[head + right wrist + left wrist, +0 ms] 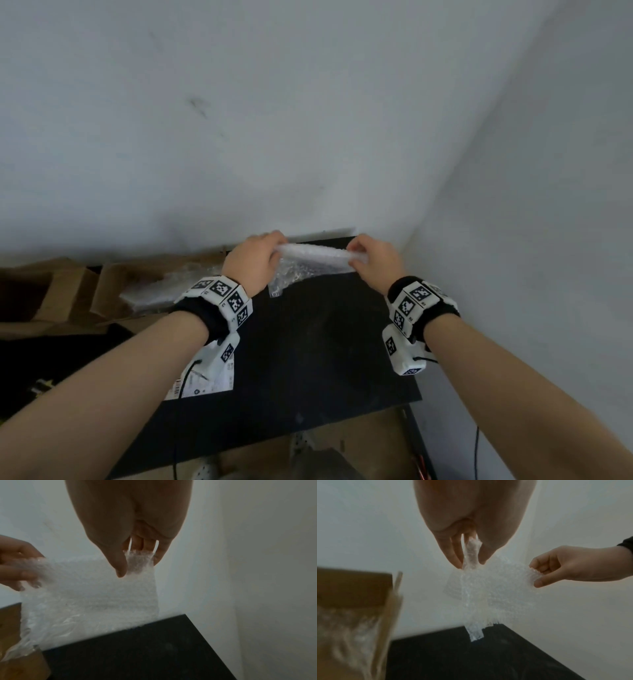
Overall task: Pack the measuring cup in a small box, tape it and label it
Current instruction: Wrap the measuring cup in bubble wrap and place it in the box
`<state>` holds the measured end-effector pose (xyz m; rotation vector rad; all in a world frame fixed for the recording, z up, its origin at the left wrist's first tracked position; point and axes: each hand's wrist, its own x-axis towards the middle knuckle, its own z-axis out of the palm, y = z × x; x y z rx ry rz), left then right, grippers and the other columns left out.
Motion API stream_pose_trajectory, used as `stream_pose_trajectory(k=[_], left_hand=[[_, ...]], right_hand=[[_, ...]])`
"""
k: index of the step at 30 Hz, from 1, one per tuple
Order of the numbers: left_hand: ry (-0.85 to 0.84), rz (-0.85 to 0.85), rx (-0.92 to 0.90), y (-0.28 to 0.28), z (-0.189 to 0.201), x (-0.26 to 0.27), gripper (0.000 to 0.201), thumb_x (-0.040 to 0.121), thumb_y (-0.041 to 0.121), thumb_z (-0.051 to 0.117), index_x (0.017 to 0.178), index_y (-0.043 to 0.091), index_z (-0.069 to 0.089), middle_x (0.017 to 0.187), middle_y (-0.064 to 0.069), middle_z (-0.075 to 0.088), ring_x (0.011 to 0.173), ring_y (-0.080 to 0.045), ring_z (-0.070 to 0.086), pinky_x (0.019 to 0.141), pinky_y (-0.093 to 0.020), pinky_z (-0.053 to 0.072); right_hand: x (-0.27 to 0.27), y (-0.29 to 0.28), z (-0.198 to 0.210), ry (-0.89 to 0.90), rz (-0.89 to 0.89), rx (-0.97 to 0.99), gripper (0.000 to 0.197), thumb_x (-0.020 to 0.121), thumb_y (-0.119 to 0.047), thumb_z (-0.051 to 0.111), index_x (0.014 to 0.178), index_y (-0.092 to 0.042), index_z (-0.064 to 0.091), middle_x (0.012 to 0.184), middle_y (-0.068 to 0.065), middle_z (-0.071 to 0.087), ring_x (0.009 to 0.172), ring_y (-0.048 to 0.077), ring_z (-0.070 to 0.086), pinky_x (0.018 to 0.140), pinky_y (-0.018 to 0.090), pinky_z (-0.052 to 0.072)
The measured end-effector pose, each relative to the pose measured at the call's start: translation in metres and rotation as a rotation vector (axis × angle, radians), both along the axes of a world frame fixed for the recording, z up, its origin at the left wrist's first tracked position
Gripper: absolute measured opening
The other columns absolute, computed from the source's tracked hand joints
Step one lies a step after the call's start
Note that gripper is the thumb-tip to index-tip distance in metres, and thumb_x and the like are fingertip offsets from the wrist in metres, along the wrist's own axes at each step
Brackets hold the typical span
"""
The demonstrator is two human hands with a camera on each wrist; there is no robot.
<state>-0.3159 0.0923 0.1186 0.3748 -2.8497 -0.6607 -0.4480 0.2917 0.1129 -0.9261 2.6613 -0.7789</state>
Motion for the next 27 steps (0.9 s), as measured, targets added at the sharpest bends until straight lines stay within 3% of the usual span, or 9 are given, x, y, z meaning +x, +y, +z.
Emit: stream_pose_trajectory(k=[5,11,16,23,27], left_hand=[[0.119,0.031,-0.171,-0.030,0.038,0.022,0.017,0.086,0.020,0.060,0.102,0.014,0.064,0.106,-0.005,0.064,0.108,-0.028,0.053,0.099,-0.043,0.034],[0.284,0.059,-0.327,-0.080,0.062,0.079,0.012,0.075,0.006,0.069,0.085,0.011,0.065,0.094,-0.005,0.065,0.108,-0.030,0.053,0.093,-0.039,0.031],[0.299,0.060,-0.366,-0.122,0.060,0.131,0.016,0.074,-0.001,0.065,0.086,0.010,0.063,0.088,-0.005,0.065,0.087,-0.027,0.059,0.083,-0.038,0.040],[0.175,-0.081,-0.422,-0.169,0.015,0.191,0.037,0.053,-0.013,0.069,0.078,0.013,0.061,0.082,-0.002,0.062,0.078,-0.024,0.059,0.073,-0.032,0.046],[0.084,-0.147,-0.355,-0.179,-0.008,0.207,0.042,0.052,-0.013,0.073,0.081,0.014,0.061,0.087,-0.002,0.062,0.082,-0.022,0.060,0.072,-0.031,0.050]], right_hand=[[0.021,-0.035,0.040,0.112,0.063,-0.102,0.015,0.088,-0.013,0.061,0.102,-0.009,0.062,0.105,0.007,0.066,0.098,0.023,0.060,0.083,0.027,0.044],[0.066,-0.096,0.059,0.383,0.157,-0.202,0.010,0.079,-0.002,0.063,0.087,-0.007,0.065,0.090,0.009,0.062,0.086,0.028,0.057,0.074,0.033,0.043],[0.113,-0.144,0.057,0.626,0.181,-0.259,0.021,0.063,0.009,0.066,0.078,-0.007,0.064,0.079,0.008,0.059,0.072,0.029,0.055,0.064,0.032,0.040],[0.170,-0.184,0.013,0.561,0.284,-0.157,0.024,0.057,0.011,0.056,0.071,-0.007,0.062,0.071,0.007,0.058,0.062,0.027,0.055,0.056,0.028,0.042],[0.186,-0.189,-0.008,0.485,0.304,-0.003,0.036,0.048,0.017,0.068,0.073,-0.009,0.061,0.072,0.005,0.057,0.060,0.023,0.053,0.055,0.024,0.036]])
